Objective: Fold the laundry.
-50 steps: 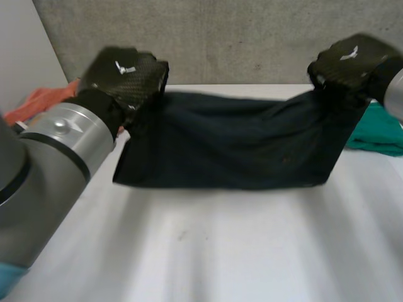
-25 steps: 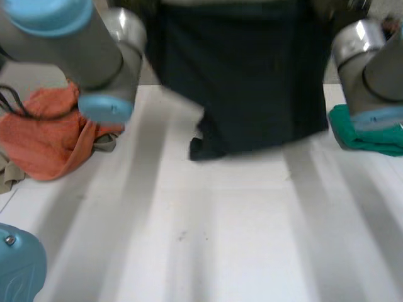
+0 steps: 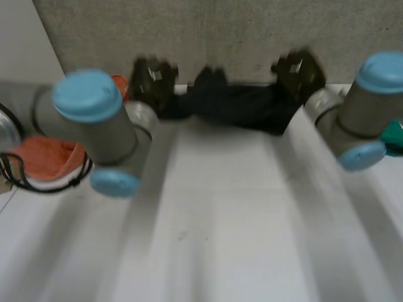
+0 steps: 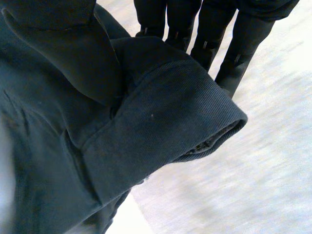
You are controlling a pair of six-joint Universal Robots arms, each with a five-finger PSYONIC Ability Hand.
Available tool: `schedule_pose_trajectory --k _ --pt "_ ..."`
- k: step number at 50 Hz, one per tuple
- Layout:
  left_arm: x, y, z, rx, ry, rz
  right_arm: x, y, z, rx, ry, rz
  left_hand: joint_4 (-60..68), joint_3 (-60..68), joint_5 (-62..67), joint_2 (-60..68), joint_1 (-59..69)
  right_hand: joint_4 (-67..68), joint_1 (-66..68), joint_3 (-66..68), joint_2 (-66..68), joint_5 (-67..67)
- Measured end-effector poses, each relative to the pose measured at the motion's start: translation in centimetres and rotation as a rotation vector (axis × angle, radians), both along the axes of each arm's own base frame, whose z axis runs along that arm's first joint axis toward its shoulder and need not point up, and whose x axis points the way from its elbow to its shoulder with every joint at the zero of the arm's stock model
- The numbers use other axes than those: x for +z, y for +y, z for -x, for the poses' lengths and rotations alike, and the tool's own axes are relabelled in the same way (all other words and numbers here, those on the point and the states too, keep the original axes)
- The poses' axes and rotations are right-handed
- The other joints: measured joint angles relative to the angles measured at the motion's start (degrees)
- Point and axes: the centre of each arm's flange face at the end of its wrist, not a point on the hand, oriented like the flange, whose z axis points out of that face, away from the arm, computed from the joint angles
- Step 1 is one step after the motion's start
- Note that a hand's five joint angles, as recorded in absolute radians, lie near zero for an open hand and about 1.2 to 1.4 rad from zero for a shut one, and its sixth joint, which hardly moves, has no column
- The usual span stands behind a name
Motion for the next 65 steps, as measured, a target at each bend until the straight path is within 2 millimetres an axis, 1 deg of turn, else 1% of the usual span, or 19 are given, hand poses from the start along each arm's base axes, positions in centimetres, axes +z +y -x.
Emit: schedule_pose_trajectory --k 2,5,9,13,20,26,28,29,35,37,40,41,42,43,49,54,59,61,65 --pt "-3.0 0.7 0.1 -0.006 -0.046 -0.071 -3.2 0.4 0.0 0.012 0.040 -0.096 0.0 0.0 0.0 0.0 0.0 0.0 0.0 0.0 0.0 0.0" --pt "-6.9 2.1 -0.1 -0.003 -0.112 -0.173 -6.7 1.4 0.1 0.019 0.093 -0.210 0.0 0.0 0.0 0.0 0.0 0.0 0.0 0.0 0.0 0.0" --pt "-9.9 4.2 -1.3 0.030 -0.182 -0.286 -8.0 3.2 0.8 0.011 0.151 -0.299 0.0 0.0 0.0 0.0 0.0 0.0 0.0 0.0 0.0 0.0" --pt "-10.1 6.4 -2.9 0.060 -0.223 -0.361 -7.0 5.2 1.8 0.000 0.188 -0.351 0.0 0.0 0.0 0.0 0.0 0.0 0.0 0.0 0.0 0.0" --pt "-8.6 11.6 -6.1 0.063 -0.295 -0.462 -5.2 9.6 3.6 -0.005 0.250 -0.493 0.0 0.0 0.0 0.0 0.0 0.0 0.0 0.0 0.0 0.0" --pt "-8.0 18.1 -7.8 -0.022 -0.396 -0.544 -5.8 13.7 5.0 0.012 0.338 -0.704 0.0 0.0 0.0 0.0 0.0 0.0 0.0 0.0 0.0 0.0" --pt "-7.9 18.9 -8.0 -0.035 -0.409 -0.553 -5.8 13.9 5.0 0.014 0.344 -0.714 0.0 0.0 0.0 0.0 0.0 0.0 0.0 0.0 0.0 0.0" --pt "-7.8 20.8 -8.4 -0.068 -0.441 -0.573 -6.3 15.9 5.7 0.032 0.406 -0.807 0.0 0.0 0.0 0.0 0.0 0.0 0.0 0.0 0.0 0.0" --pt "-7.8 23.1 -9.3 -0.102 -0.489 -0.601 -6.8 19.4 6.8 0.083 0.521 -0.895 0.0 0.0 0.0 0.0 0.0 0.0 0.0 0.2 0.0 0.0" --pt "-7.6 23.2 -9.3 -0.102 -0.489 -0.598 -6.9 20.3 7.1 0.094 0.541 -0.893 0.0 0.0 0.0 0.0 0.0 0.0 0.0 0.2 0.0 0.0" --pt "-7.0 23.0 -9.2 -0.103 -0.476 -0.582 -7.0 21.0 7.3 0.100 0.549 -0.882 -7.4 -8.1 -6.5 -8.2 -5.9 0.0 0.0 0.2 0.0 0.0" --pt "-6.7 22.8 -9.0 -0.103 -0.468 -0.571 -7.1 21.3 7.4 0.101 0.549 -0.875 -21.1 -21.7 -20.1 -22.2 -21.2 0.0 0.0 0.2 0.0 0.0" --pt "-6.4 22.6 -8.9 -0.104 -0.459 -0.560 -7.1 21.4 7.5 0.102 0.547 -0.868 -28.5 -27.7 -27.4 -28.3 -29.6 0.0 0.0 0.3 0.0 0.0" --pt "-6.0 22.3 -8.7 -0.104 -0.447 -0.546 -7.1 21.6 7.5 0.103 0.544 -0.860 -40.8 -39.8 -39.7 -41.0 -41.3 0.0 0.0 0.3 0.0 0.0" --pt "-3.1 19.7 -6.9 -0.119 -0.349 -0.452 -7.4 21.6 7.5 0.101 0.522 -0.817 -48.2 -47.1 -46.9 -47.4 -43.9 0.0 0.0 0.4 0.0 0.0" --pt "-1.5 15.6 -4.8 -0.187 -0.252 -0.373 -7.8 21.3 7.6 0.092 0.506 -0.790 -48.1 -47.1 -46.8 -47.4 -43.9 0.0 0.0 0.4 0.0 0.0" --pt "-2.5 10.8 -2.4 -0.304 -0.204 -0.330 -8.2 21.2 7.6 0.088 0.498 -0.774 -44.6 -43.9 -43.2 -44.3 -40.7 0.0 0.0 0.4 0.0 0.0" --pt "-3.9 8.3 -1.4 -0.350 -0.206 -0.322 -8.3 21.1 7.6 0.088 0.494 -0.767 -42.0 -41.6 -40.7 -42.0 -38.4 0.0 0.4 0.4 0.0 0.0" --pt "-6.5 5.0 -0.5 -0.387 -0.240 -0.310 -8.4 21.0 7.6 0.088 0.490 -0.758 -39.3 -39.1 -38.1 -39.4 -36.1 0.0 0.6 0.4 0.0 0.0"
